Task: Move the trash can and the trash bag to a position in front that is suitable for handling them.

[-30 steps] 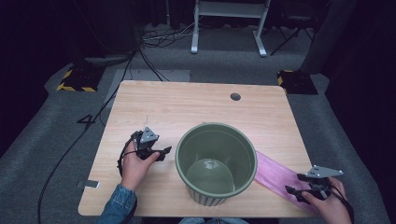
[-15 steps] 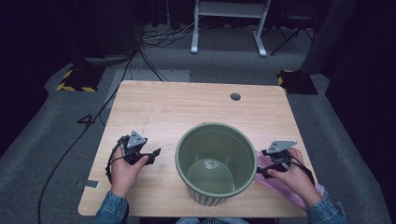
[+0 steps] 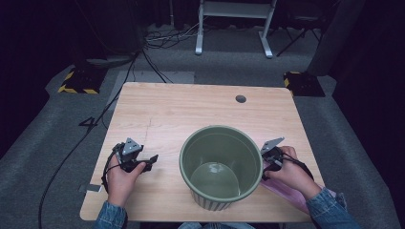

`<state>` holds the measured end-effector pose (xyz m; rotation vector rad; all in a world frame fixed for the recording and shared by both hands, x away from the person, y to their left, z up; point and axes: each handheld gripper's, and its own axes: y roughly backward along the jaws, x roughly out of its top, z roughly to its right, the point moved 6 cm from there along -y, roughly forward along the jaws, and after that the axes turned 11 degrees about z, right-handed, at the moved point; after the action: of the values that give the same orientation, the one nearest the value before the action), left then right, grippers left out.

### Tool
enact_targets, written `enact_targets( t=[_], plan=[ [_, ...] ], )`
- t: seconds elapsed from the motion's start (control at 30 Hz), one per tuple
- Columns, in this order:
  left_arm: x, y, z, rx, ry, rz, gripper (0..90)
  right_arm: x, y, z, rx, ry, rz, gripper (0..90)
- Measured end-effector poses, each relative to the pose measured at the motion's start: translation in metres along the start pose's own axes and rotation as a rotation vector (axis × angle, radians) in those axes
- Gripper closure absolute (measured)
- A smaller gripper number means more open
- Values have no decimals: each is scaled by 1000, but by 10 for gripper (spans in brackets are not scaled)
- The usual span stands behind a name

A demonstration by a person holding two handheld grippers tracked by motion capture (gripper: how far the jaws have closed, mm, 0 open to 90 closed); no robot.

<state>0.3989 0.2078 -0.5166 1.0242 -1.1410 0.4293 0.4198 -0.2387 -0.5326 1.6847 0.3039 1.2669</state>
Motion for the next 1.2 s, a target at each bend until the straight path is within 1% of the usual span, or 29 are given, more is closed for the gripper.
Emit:
enact_targets(
  t=[0.07, 0.13, 0.2, 0.27, 0.33, 0.4, 0.43, 0.47, 0.53, 0.57, 0.6, 0.67, 0.77, 0.87, 0.93, 1.03, 1.1, 1.2],
  plan=[
    [1, 0, 0, -1, -3, -2, 276, 0, 2, -1, 5, 1, -60, 153],
    [1, 0, 0, 1, -2, 0, 276, 0, 3, -2, 5, 13, -116, 171],
    [2, -3, 1, -4, -1, 3, 276, 1, 4, -3, 8, 12, -152, 212],
    [2, -5, 2, -9, -7, -1, 276, 3, 6, -4, 9, 15, -188, 276],
    [1, -6, 3, -14, -5, -7, 277, 4, 8, -5, 9, 15, -218, 397],
    [1, -6, 3, -16, -3, -8, 278, 5, 11, -4, 9, 9, -236, 554],
    [1, -6, 3, -16, -3, -8, 278, 5, 11, -4, 9, 9, -236, 554],
    [2, -6, 3, -16, -5, -5, 278, 4, 13, -3, 9, -6, -249, 708],
    [2, -6, 2, -14, -6, -2, 279, 3, 14, -2, 15, -20, -244, 823],
    [2, -6, 2, -15, -5, -2, 279, 3, 14, -1, 18, -31, -229, 864],
    [2, -6, 1, -15, -6, -2, 280, 3, 14, 0, 26, -40, -210, 882],
    [2, -6, 2, -14, -2, 0, 280, 1, 15, 1, 37, -68, -169, 893],
    [2, -6, 2, -13, -1, 0, 281, 1, 18, 3, 75, -114, -69, 898],
    [2, -6, 2, -12, -3, -2, 282, 5, 26, 7, 78, -128, 23, 899],
    [2, -6, 2, -13, -3, -1, 282, 8, 32, 10, 75, -131, 79, 899],
    [2, -6, 1, -15, -4, 1, 283, 16, 42, 11, 80, -120, 165, 899],
    [1, -6, 1, -13, -2, 1, 284, 21, 49, 12, 71, -98, 221, 899],
    [1, -5, 0, -14, 0, 0, 285, 29, 60, 14, 56, -92, 319, 899]
  ],
)
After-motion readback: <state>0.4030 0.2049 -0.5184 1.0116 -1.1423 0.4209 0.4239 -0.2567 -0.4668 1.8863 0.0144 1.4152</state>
